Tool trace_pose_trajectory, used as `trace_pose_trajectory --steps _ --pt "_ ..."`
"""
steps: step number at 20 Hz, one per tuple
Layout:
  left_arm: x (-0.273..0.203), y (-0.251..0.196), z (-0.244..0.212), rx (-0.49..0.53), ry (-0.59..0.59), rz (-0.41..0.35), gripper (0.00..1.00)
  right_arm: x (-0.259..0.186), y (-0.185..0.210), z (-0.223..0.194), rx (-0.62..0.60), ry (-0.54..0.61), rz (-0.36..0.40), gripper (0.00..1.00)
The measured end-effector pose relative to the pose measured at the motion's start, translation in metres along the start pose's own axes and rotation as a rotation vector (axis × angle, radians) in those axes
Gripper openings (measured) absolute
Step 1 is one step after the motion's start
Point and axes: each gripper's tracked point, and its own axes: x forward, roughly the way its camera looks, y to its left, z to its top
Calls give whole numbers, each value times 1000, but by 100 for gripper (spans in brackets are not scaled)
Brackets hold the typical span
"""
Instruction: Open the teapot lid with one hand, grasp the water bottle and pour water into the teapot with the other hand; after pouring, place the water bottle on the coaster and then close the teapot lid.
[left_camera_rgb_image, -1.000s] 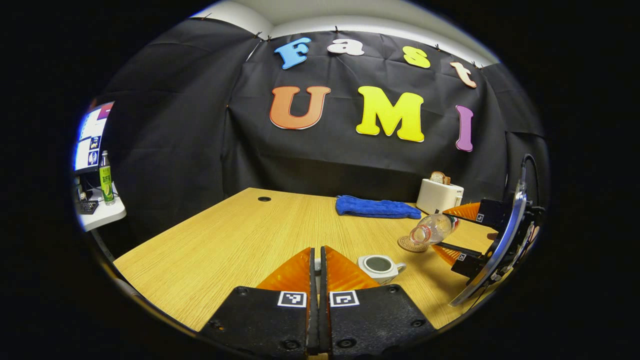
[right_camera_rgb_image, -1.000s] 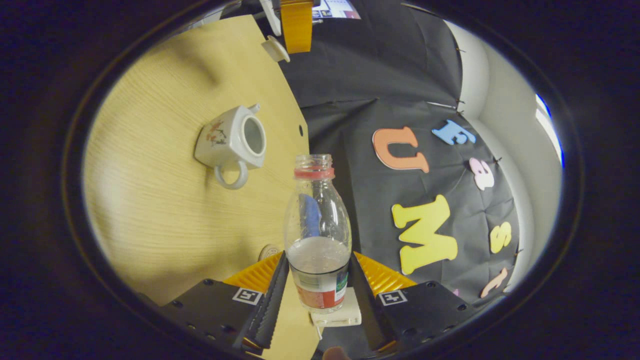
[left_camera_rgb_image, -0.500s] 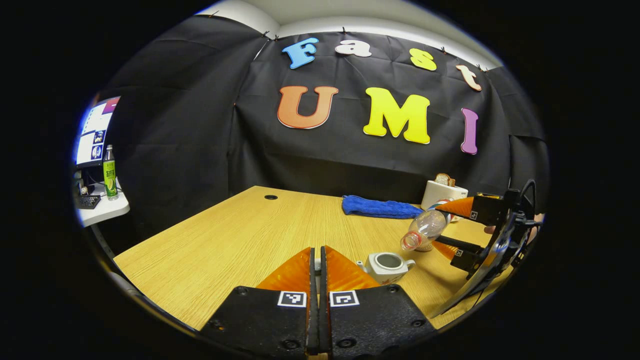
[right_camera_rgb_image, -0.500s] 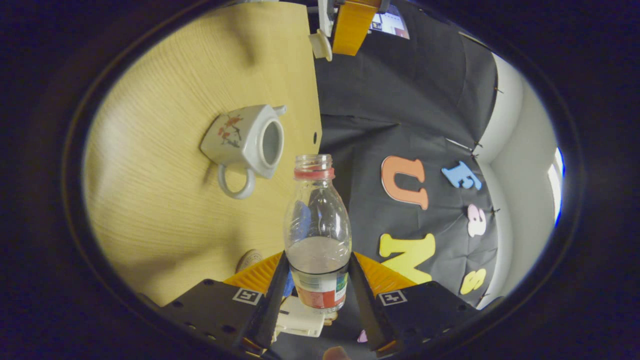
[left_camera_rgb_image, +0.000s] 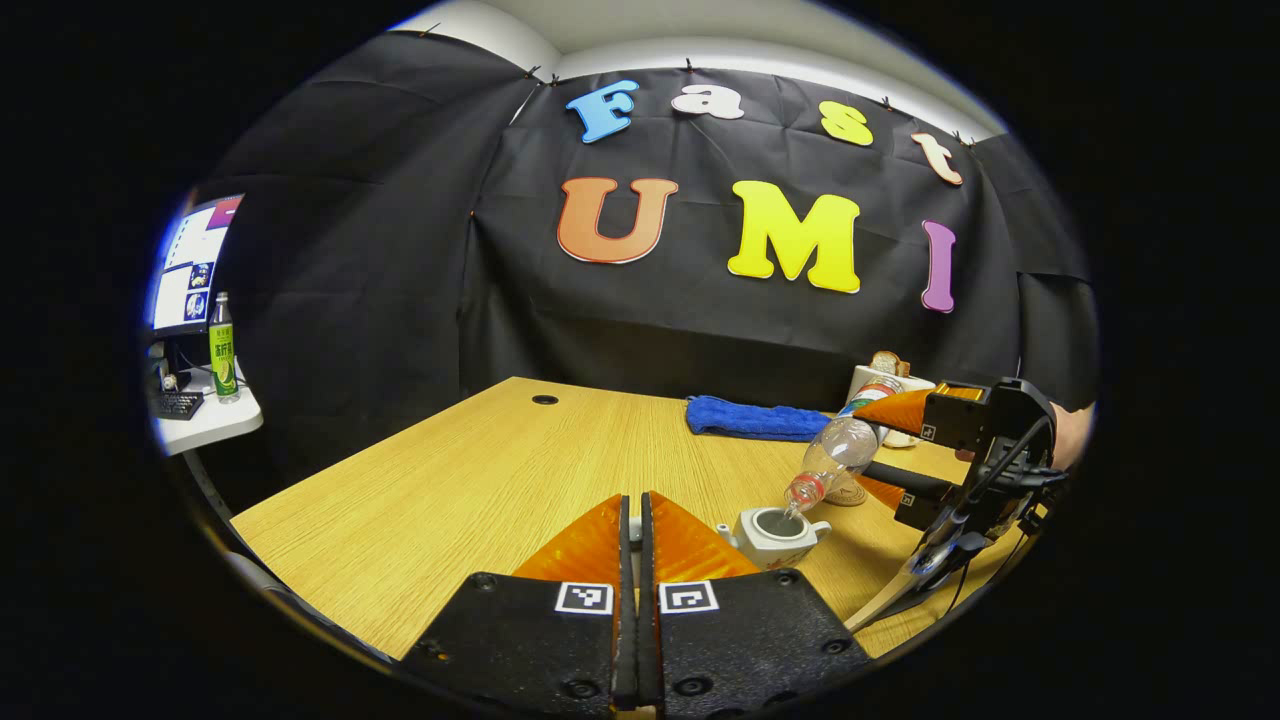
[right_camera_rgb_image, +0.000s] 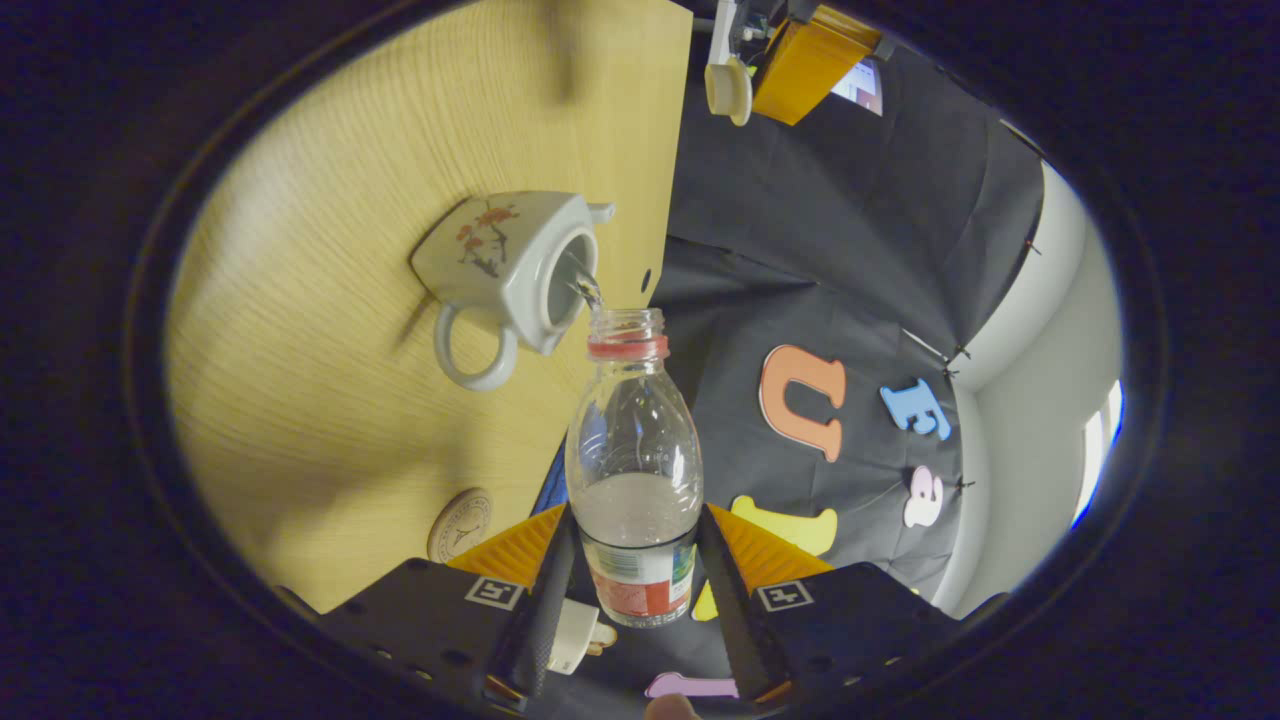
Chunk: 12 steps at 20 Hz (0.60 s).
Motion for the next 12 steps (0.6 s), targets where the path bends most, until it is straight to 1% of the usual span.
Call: trace_pose_trajectory --steps 6,12 --pt "-1 1 0 0 0 -2 3 1 -5 1 -62 -9 -23 69" --pt "0 3 0 0 -1 -2 3 2 -15 2 -145 -23 -68 69"
